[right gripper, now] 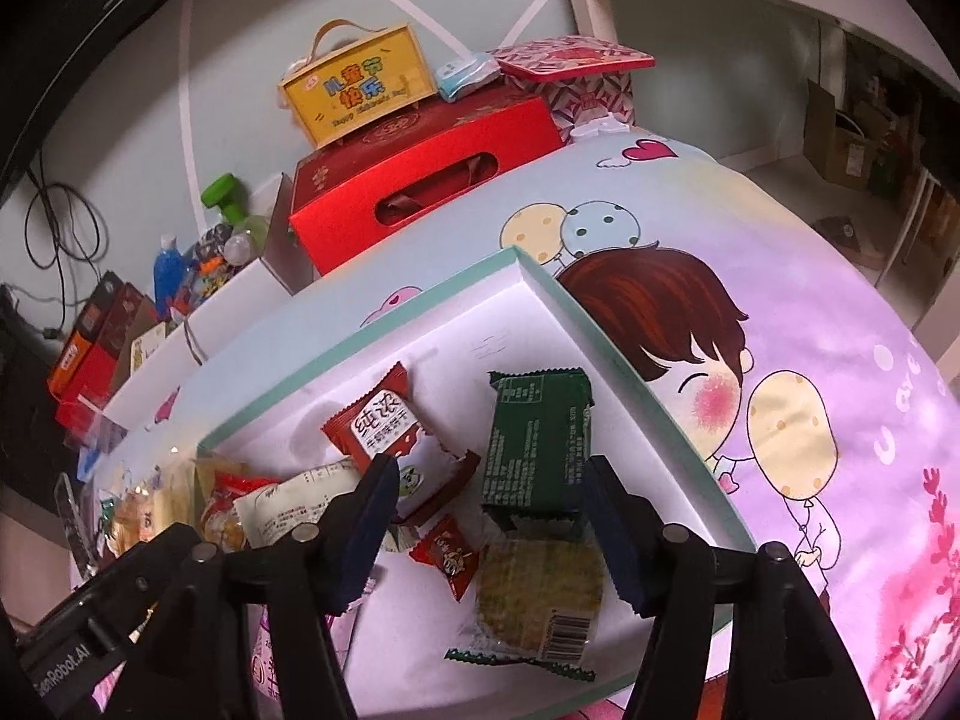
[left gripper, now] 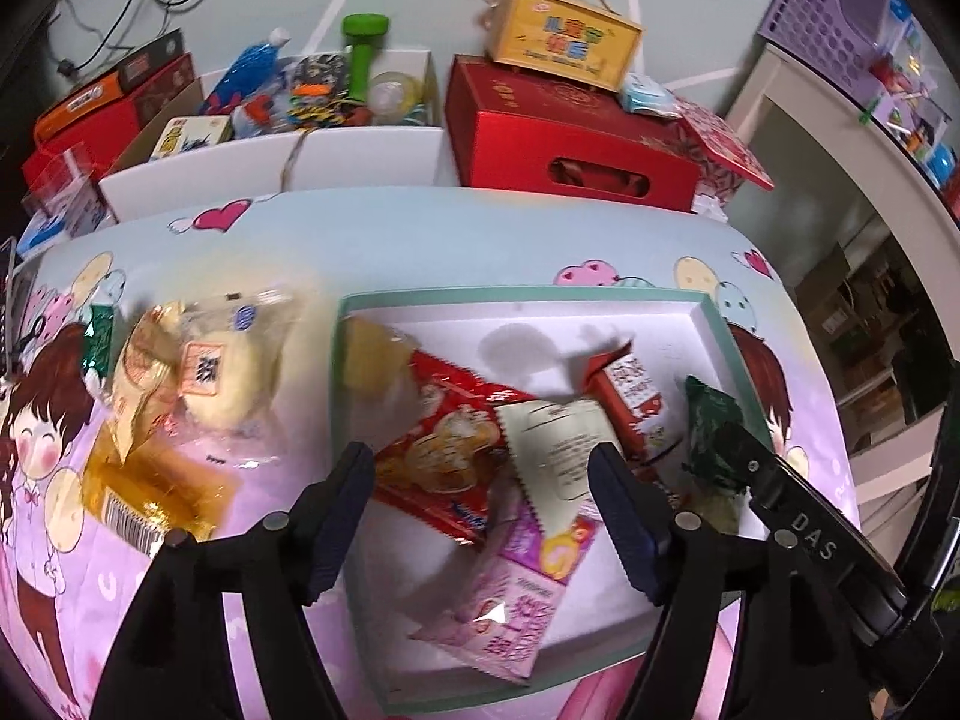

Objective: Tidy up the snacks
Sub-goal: 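Open left tool to drop white packet while right tool releases green packet, then withdraw both open tools from the tray toward the snacks on the table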

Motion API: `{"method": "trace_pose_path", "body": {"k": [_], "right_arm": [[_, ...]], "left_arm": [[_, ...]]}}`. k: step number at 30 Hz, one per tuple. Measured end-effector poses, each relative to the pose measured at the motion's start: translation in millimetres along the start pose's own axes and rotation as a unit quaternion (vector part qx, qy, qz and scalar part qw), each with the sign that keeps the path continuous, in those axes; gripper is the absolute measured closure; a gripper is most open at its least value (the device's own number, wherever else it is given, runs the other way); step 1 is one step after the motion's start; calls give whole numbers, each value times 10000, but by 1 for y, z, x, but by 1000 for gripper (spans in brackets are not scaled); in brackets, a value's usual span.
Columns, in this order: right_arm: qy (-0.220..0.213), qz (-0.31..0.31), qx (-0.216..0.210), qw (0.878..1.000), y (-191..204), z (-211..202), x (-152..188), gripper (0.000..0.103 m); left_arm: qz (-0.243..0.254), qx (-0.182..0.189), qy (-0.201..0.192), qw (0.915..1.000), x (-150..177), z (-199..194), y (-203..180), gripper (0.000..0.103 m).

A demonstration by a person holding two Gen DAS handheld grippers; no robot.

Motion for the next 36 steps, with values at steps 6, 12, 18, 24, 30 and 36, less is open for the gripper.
{"method": "trace_pose_path", "body": {"k": [6,12,18,24,30,36], "right_arm": [[-7,-160,124,9998,7,-2,2,18],[-4,-304,130,9995,15,-4,3,15],[-5,-463,112,9989,22,-4,3,6],[-2,-521,162,9985,25,-3,3,2],[-9,-675,229,9975,31,-2,4,0],[27,-706,221,9973,33,-1,5,0]], "left_arm": [[-317,-155,-57,9994,0,1,27,16],[-482,-338,-102,9982,3,2,51,16],[-560,-363,-79,9977,8,8,58,14],[-623,-327,-96,9975,8,9,63,8],[-690,-431,-180,9965,5,7,71,5],[-686,-395,-138,9968,6,8,73,5]]}}
Point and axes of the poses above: each gripper's, at about its wrist camera, not at the fingertips, and z roughly the way its jaws point, y to its left, x to its underside, the point moved 6 cm from there along z, roughly the way its jaws point, and after that the axes turned 10 degrees about -z, right-handed, at the moved point
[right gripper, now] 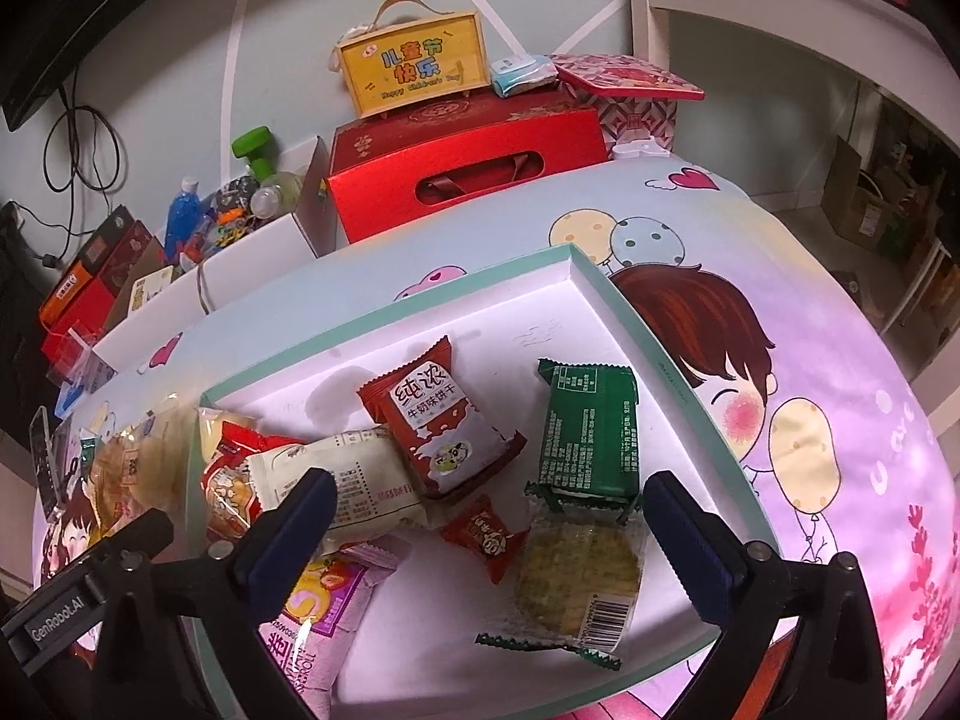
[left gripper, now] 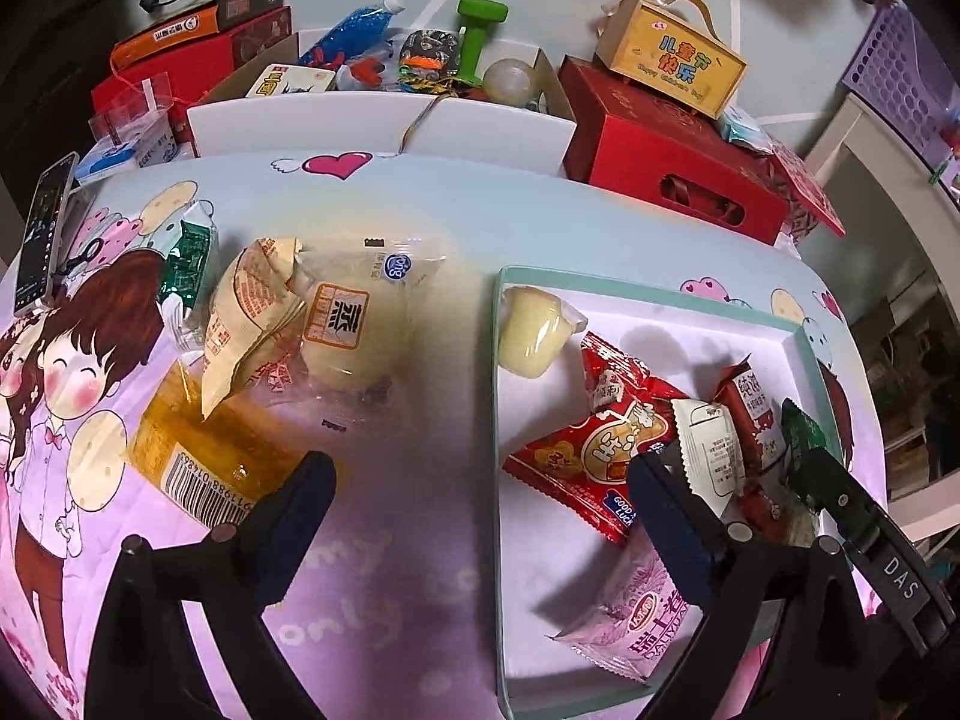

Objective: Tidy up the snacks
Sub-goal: 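Withdraw both open tools from the tray toward the snacks on the table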

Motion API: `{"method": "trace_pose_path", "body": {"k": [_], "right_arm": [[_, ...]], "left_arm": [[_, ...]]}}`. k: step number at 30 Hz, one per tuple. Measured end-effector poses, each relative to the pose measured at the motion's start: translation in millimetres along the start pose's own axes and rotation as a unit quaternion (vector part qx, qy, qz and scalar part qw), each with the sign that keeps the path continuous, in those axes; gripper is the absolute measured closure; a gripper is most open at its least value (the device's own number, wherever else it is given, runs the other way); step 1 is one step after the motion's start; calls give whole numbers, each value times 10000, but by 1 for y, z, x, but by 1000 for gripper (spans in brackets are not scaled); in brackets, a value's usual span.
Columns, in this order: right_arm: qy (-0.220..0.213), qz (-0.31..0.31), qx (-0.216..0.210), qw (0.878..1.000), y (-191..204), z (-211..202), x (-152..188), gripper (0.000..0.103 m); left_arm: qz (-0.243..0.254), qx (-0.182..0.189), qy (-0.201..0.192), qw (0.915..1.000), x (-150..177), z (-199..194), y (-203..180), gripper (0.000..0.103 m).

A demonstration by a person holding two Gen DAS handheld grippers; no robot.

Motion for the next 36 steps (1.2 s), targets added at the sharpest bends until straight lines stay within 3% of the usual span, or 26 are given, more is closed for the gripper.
{"method": "trace_pose_path", "body": {"k": [20,29,36], "right_arm": [[179,-272,-18,9995,24,-2,5,0],[135,-487,-407,9979,63,-7,3,0],[123,-757,-677,9948,104,-10,8,0]], "left_arm": [[67,-227,-50,9997,0,-14,25,5],[-45,-365,-67,9993,-3,-25,56,5],[-439,-582,-168,9972,-11,-36,109,5]]}}
Point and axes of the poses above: each gripper's, at about its wrist camera, not at the fingertips, and z roughly the way its jaws point, y to its left, x to its underside, the point moved 6 cm from there along z, roughly the way its jaws point, and after that the axes turned 10 degrees about -z, right-handed, at the moved point
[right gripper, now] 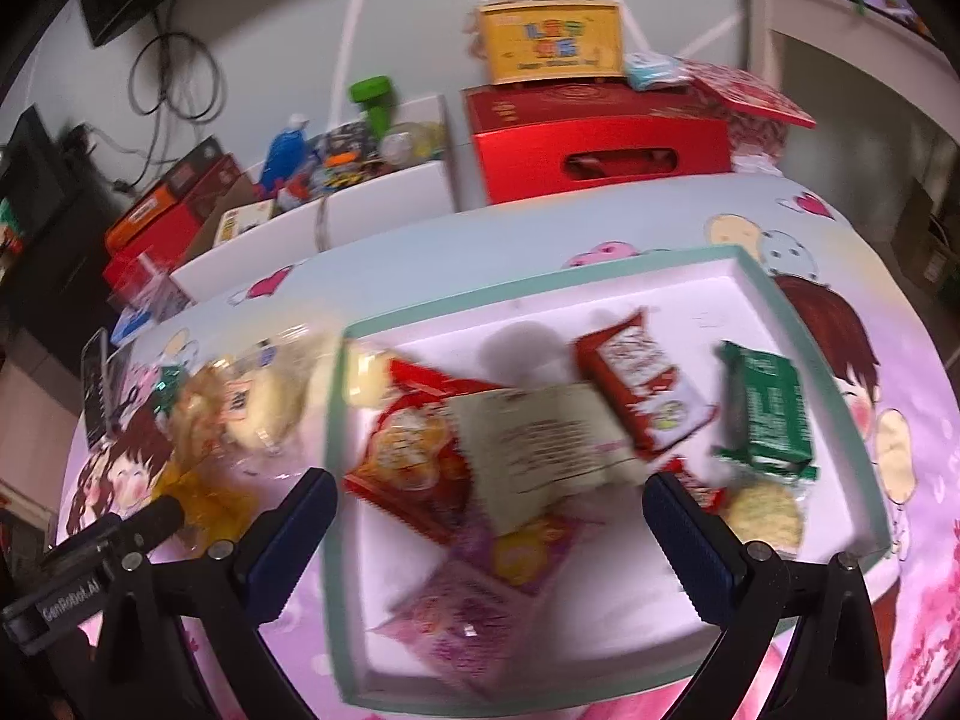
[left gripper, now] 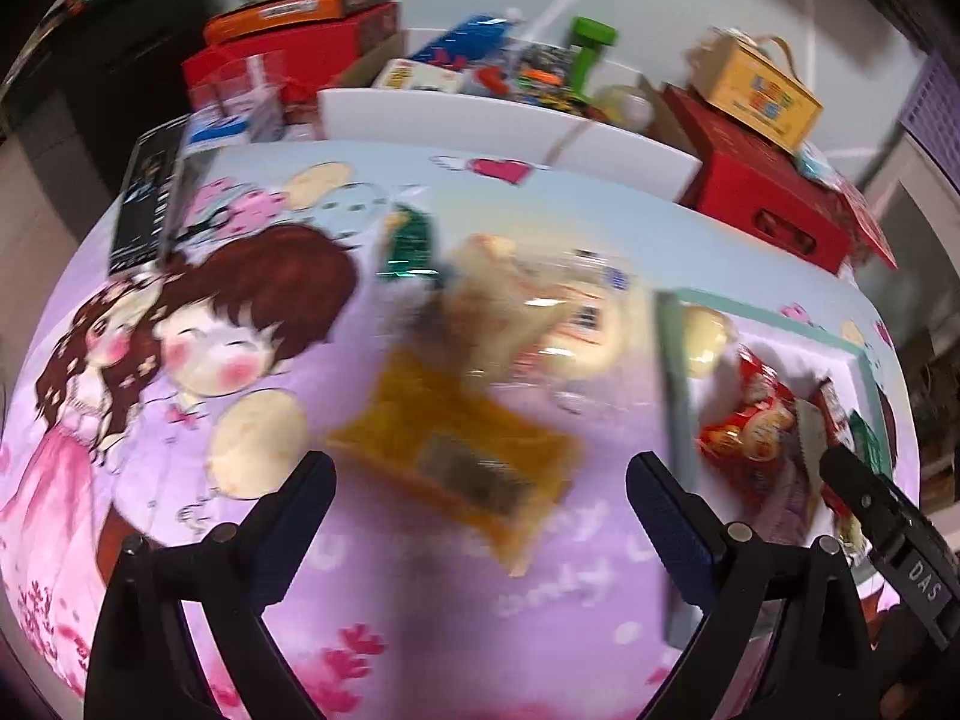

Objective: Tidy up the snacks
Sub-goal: 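Withdraw both open tools from the tray toward the snacks on the table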

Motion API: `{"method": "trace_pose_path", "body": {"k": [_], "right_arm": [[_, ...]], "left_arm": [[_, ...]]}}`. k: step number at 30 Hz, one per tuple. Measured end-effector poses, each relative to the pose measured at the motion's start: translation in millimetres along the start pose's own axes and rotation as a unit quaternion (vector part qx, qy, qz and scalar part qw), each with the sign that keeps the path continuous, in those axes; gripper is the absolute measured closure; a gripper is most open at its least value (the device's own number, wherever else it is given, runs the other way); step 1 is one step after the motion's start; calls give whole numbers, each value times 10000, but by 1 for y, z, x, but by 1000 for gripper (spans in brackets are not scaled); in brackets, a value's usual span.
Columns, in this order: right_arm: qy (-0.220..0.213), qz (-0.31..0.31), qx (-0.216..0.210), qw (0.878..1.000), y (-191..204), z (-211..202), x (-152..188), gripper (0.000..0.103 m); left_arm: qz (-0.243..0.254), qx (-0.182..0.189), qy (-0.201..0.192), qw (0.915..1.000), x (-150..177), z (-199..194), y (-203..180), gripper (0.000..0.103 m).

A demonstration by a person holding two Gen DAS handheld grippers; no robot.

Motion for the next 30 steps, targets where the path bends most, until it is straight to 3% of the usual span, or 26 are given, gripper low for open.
{"method": "trace_pose_path", "body": {"k": [16,30], "right_arm": [[94,-491,-519,9974,78,13,4,0],[69,-1360,-759,9878,136,28,11,0]], "left_arm": [[-1021,-71,275,9944,-8,11,86,5],[-1260,-81,473,9909,-14,29,101,5]]}}
Point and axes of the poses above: each gripper's, at about its wrist camera, not at the fingertips, and z roughly the way its jaws point, y to its left, x to its underside, the point moved 6 cm from there along z, roughly the way its jaws point, and after that the axes turned 10 degrees about -z, right-handed, at the moved point
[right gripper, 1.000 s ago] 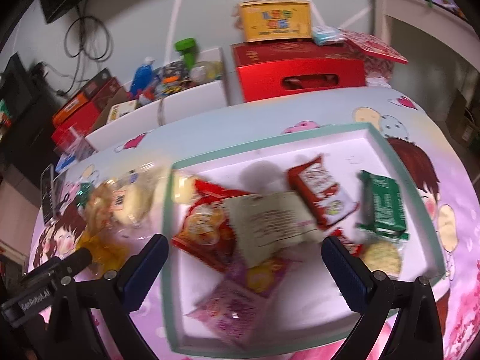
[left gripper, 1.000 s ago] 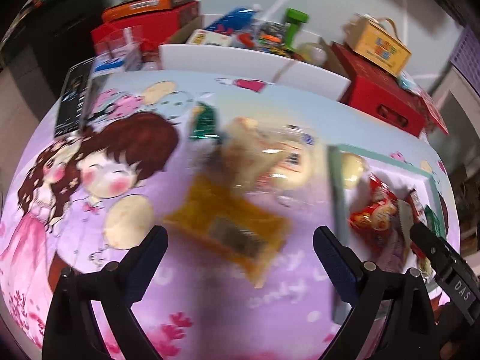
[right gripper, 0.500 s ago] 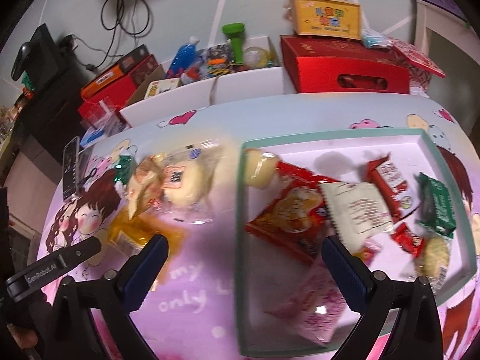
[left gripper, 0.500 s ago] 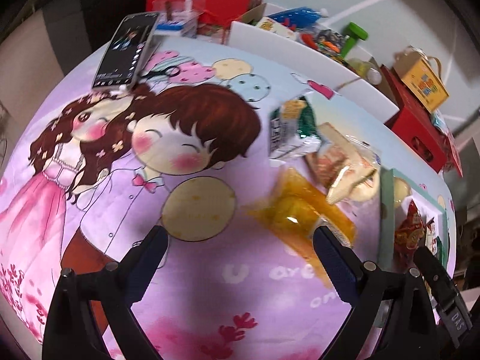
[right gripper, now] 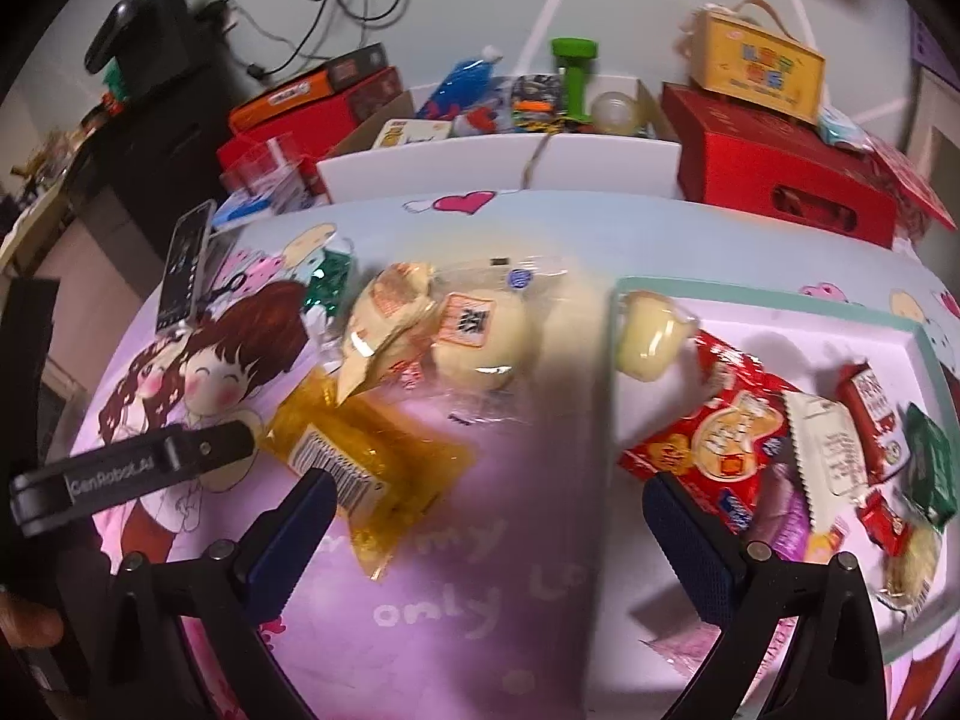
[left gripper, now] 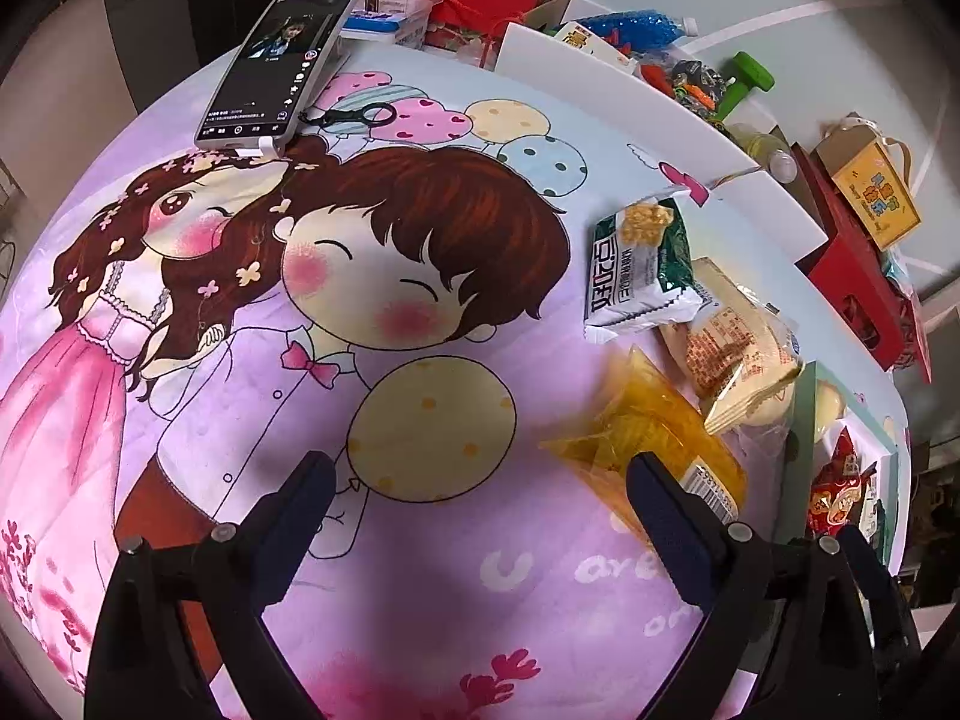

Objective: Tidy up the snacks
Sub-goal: 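Withdraw both open tools from the tray toward the snacks on the table, then close left tool on the yellow barcode bread packet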

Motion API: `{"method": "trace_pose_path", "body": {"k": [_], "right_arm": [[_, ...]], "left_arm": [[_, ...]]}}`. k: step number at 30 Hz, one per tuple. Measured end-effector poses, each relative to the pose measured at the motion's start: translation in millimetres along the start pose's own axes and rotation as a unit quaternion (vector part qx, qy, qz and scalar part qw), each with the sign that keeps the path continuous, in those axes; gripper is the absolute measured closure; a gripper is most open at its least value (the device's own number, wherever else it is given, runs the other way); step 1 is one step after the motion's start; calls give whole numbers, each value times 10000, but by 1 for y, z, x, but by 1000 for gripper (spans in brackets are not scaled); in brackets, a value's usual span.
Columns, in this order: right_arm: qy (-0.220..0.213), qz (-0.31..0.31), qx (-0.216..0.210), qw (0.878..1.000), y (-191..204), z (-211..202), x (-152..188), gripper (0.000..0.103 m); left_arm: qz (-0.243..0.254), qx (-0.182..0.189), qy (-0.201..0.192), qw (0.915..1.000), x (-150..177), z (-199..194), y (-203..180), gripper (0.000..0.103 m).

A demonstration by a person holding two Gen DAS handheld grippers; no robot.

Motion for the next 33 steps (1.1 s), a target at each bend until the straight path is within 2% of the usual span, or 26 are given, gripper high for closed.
{"method": "trace_pose_path", "body": {"k": [6,14,18,23,28,33], "right_arm": [[49,22,77,10000,-3,6,1,0],[-154,429,303,9985,-41,-12,0,0],[-214,648,347,9971,-59,-19,2,0],[-246,764,311,9963,-68,-22,3,0],[-276,728,342,9964,-70,-24,3,0],[-283,759,337,9961,-73,-24,4,0]], "left_arm": [[-7,224,141,9996,0,7,-9,5],[157,552,291,9979,8,18,-47,5],[316,455,308,9980,13,26,-65,5],[340,387,125,9986,15,30,-83,5],[397,78,8,9992,14,43,-88,5],[411,47,98,9991,16,42,-84,5]]}}
Point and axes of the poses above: each gripper's, at about its wrist camera, not at the fingertips, and z roughly the way its jaws point, y to its left, x to its underside, the point moved 6 cm from there along z, roughly the way its jaws point, and after that the axes turned 10 degrees about -z, right-handed, at the moved point
